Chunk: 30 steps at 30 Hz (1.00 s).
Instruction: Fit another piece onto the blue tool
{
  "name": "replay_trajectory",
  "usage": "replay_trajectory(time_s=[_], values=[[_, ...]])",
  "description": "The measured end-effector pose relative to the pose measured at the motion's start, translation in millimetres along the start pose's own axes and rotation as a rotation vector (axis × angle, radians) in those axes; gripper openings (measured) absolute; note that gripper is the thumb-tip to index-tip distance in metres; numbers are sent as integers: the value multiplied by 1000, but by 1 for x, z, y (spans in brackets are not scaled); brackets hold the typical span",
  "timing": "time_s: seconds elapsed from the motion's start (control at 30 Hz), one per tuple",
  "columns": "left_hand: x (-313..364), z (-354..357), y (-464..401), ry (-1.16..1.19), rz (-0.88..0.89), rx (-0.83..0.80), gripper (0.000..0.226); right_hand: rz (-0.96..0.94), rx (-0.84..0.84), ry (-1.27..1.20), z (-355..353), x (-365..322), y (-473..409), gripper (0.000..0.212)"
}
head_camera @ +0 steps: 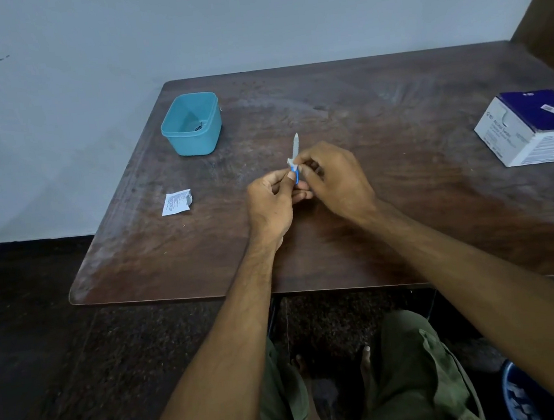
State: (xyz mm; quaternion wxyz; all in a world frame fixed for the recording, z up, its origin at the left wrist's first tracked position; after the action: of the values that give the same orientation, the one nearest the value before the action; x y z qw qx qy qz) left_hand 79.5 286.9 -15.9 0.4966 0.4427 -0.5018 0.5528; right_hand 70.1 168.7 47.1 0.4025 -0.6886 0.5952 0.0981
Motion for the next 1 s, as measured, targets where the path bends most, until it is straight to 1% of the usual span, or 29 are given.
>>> replay_trajectory(time_s=[0.13,0.27,0.33,0.43,0.53,0.7,0.83,0.93,1.0], values=[[-2,1,-1,-21,7,4,17,-70,-19,51,0,-7,12,13],[-2,3,1,-11,-3,-21,18,-15,35,97,-7,0,-6,15],[-2,1,0,-3,-1,-9,17,-20,8,117,-2,-1,-6,15],[-3,-2,-2,-17,12,14,15,-81,-47,131,8,-8,9,16],[-4,3,-2,-27,18,-18,15,-81,-54,148,4,-5,13,16],[-3,3,-1,21,27,-64,19,-64,-52,205,3,-8,3,17],[-3,0,-2,-6,34,-66,21,-126,-91,243,11,-15,9,18],[-6,2,-2,8,5,-61,20,-122,-85,289,8,-15,7,24],[-7,4,-2,6,-10,-57,21,-78,-66,272,4,-14,-2,37]])
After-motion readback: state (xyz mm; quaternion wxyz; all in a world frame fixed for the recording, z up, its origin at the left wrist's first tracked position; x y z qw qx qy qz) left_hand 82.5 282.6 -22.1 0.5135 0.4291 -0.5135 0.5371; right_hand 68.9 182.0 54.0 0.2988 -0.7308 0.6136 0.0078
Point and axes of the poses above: each hand's wrist, its own y-axis away from the middle knuckle, its own z-axis out of the palm, x = y × z, the point moved 10 cm from there along -y, towards the middle knuckle, and after that the axes turned 8 degrees about z, right-handed, at the moved point
